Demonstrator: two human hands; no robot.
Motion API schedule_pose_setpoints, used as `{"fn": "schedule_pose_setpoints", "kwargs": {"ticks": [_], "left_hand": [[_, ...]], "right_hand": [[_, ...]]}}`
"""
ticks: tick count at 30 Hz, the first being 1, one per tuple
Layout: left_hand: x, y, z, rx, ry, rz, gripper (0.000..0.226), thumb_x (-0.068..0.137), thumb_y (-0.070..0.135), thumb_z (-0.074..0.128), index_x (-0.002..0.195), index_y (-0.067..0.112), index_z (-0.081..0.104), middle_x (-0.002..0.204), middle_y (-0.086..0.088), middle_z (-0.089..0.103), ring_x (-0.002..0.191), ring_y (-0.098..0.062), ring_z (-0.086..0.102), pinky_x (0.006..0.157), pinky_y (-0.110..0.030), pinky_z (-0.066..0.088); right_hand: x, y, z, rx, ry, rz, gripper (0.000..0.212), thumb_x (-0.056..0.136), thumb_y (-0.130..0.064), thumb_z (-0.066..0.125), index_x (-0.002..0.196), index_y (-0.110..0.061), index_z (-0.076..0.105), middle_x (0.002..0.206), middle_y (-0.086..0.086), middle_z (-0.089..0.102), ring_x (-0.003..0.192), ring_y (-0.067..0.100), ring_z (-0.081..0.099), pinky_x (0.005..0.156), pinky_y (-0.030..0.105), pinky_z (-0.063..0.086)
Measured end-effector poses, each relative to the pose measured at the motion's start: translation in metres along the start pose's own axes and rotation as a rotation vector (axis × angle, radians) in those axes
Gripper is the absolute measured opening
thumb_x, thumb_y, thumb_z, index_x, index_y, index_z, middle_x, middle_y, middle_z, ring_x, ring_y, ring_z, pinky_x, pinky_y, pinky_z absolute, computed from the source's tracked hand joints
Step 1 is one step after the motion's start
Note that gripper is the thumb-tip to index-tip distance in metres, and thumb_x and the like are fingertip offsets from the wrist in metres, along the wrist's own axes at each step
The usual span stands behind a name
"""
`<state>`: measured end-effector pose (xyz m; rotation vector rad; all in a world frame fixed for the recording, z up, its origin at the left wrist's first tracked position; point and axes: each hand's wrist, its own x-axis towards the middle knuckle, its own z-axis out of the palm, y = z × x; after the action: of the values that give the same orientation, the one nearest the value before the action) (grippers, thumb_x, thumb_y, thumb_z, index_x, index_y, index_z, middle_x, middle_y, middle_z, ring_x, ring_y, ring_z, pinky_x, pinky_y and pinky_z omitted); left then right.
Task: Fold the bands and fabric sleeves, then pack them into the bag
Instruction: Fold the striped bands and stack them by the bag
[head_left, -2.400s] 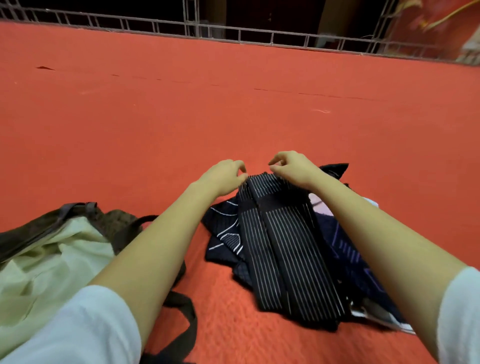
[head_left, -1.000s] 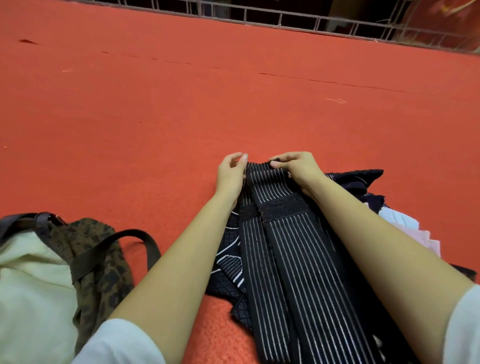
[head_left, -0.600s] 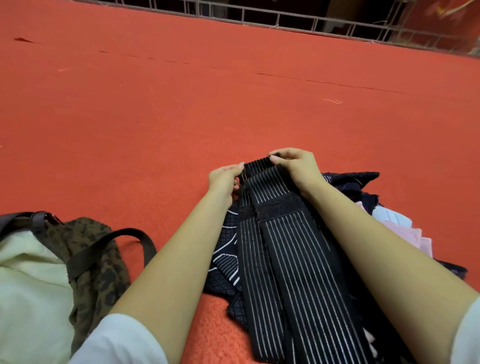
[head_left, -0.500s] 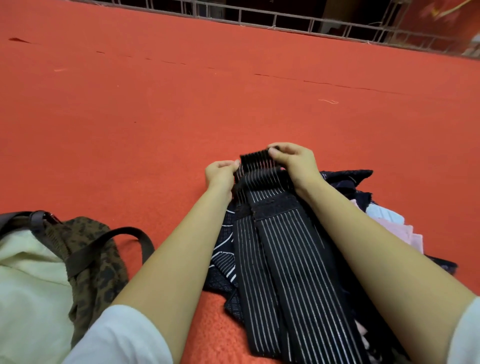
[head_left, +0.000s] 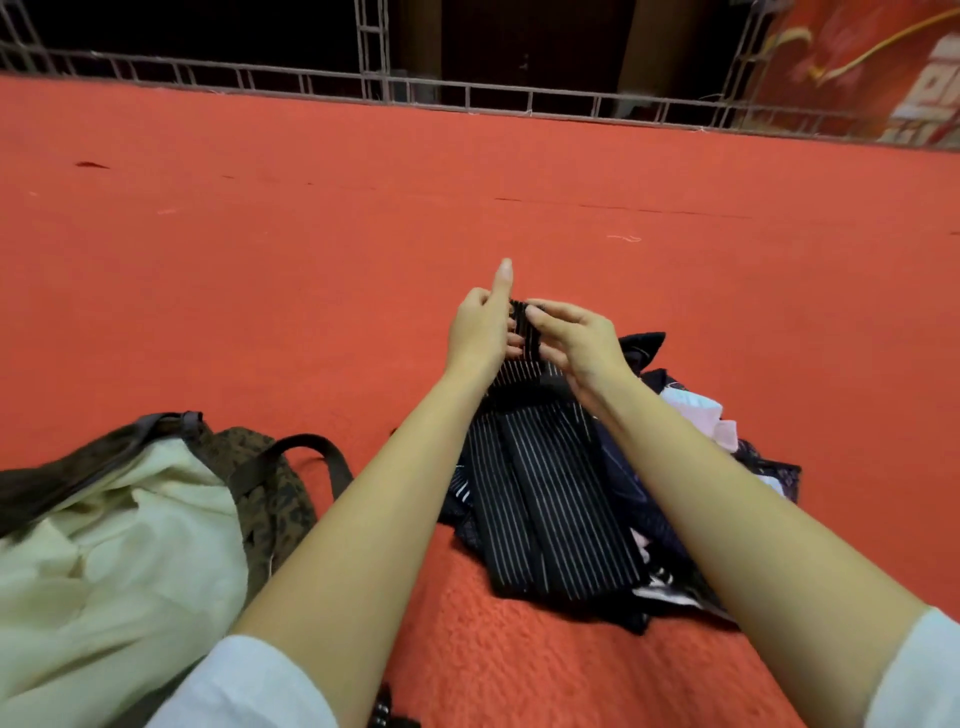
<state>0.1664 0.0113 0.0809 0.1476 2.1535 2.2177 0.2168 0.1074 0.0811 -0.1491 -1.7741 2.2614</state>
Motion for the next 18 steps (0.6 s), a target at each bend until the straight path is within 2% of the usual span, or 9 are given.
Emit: {"fn": "schedule_pose_setpoints", "kwargs": {"ticks": [2,4,8,10,12,13,15,17,18], "left_hand": [[-0.018,0.002,-0.004,0.006,-0.011,-0.025,0.038,0.089,0.047,0.058,0.081,0.013,0.043,0.077,-0.005,0.056,0.057,-0.016,0.057,0.051,-0.027,0.051],[-0.038,0.002,-0.009,0.015,-0.002,-0.050,0.036,0.086,0.040,0.065,0.082,0.013,0.041,0.080,-0.007,0.057,0.060,-0.017,0.058,0.056,-0.028,0.054],[-0.078,0.001,-0.019,0.002,-0.035,-0.112,0.024,0.090,0.015,0.059,0.071,0.010,0.045,0.063,-0.005,0.051,0.055,-0.016,0.051,0.048,-0.019,0.048],[-0.097,-0.003,-0.026,0.015,-0.033,-0.110,0.023,0.088,0.001,0.051,0.068,0.010,0.045,0.068,-0.008,0.051,0.064,-0.021,0.054,0.053,-0.021,0.050],[-0.115,-0.007,-0.034,0.038,-0.025,-0.062,0.018,0.086,-0.005,0.052,0.084,0.012,0.048,0.080,-0.006,0.054,0.073,-0.020,0.058,0.061,-0.025,0.051],[-0.125,-0.007,-0.037,0.020,-0.043,-0.029,0.025,0.086,-0.007,0.051,0.096,0.015,0.048,0.080,-0.003,0.056,0.069,-0.016,0.059,0.060,-0.023,0.050],[-0.146,-0.006,-0.043,-0.028,-0.126,0.045,0.040,0.088,-0.012,0.045,0.110,0.021,0.050,0.080,0.002,0.058,0.067,-0.008,0.060,0.061,-0.021,0.051],[-0.165,-0.004,-0.046,-0.020,-0.202,0.106,0.041,0.089,-0.012,0.040,0.105,0.020,0.060,0.092,0.003,0.062,0.083,-0.012,0.060,0.068,-0.023,0.052],[-0.174,-0.003,-0.048,-0.020,-0.221,0.117,0.039,0.090,-0.010,0.040,0.101,0.019,0.063,0.096,0.001,0.064,0.086,-0.014,0.060,0.068,-0.023,0.051]], "right_hand": [[-0.021,-0.002,0.003,0.052,-0.014,0.045,0.014,0.094,-0.010,0.052,0.101,-0.005,0.063,0.079,0.000,0.071,0.073,0.009,0.067,0.068,0.020,0.051],[-0.041,-0.003,0.003,0.083,-0.027,0.111,0.028,0.098,-0.018,0.042,0.112,-0.003,0.061,0.089,0.002,0.067,0.084,0.010,0.063,0.078,0.022,0.047],[-0.086,0.003,-0.001,0.130,-0.065,0.160,0.034,0.101,-0.019,0.030,0.119,-0.004,0.055,0.099,0.007,0.064,0.092,0.014,0.061,0.089,0.026,0.046],[-0.106,0.009,-0.006,0.100,0.056,0.104,0.029,0.100,-0.015,0.033,0.120,-0.006,0.053,0.091,0.007,0.060,0.080,0.015,0.061,0.076,0.024,0.053],[-0.126,0.015,-0.013,-0.094,0.188,0.108,0.032,0.101,-0.018,0.036,0.127,-0.006,0.051,0.075,0.002,0.050,0.059,0.013,0.054,0.056,0.022,0.052],[-0.137,0.019,-0.016,-0.172,0.172,0.154,0.038,0.101,-0.026,0.037,0.134,-0.009,0.046,0.072,0.003,0.051,0.052,0.013,0.054,0.049,0.023,0.051],[-0.160,0.025,-0.014,-0.182,-0.013,0.254,0.053,0.101,-0.046,0.030,0.147,-0.021,0.027,0.077,0.009,0.064,0.051,0.019,0.064,0.048,0.025,0.054],[-0.179,0.029,-0.008,-0.102,-0.163,0.244,0.055,0.098,-0.054,0.022,0.150,-0.036,0.013,0.102,0.012,0.069,0.072,0.026,0.071,0.060,0.029,0.058],[-0.184,0.030,-0.005,-0.032,-0.172,0.197,0.053,0.099,-0.052,0.022,0.149,-0.042,0.008,0.116,0.010,0.065,0.084,0.026,0.071,0.069,0.030,0.058]]}}
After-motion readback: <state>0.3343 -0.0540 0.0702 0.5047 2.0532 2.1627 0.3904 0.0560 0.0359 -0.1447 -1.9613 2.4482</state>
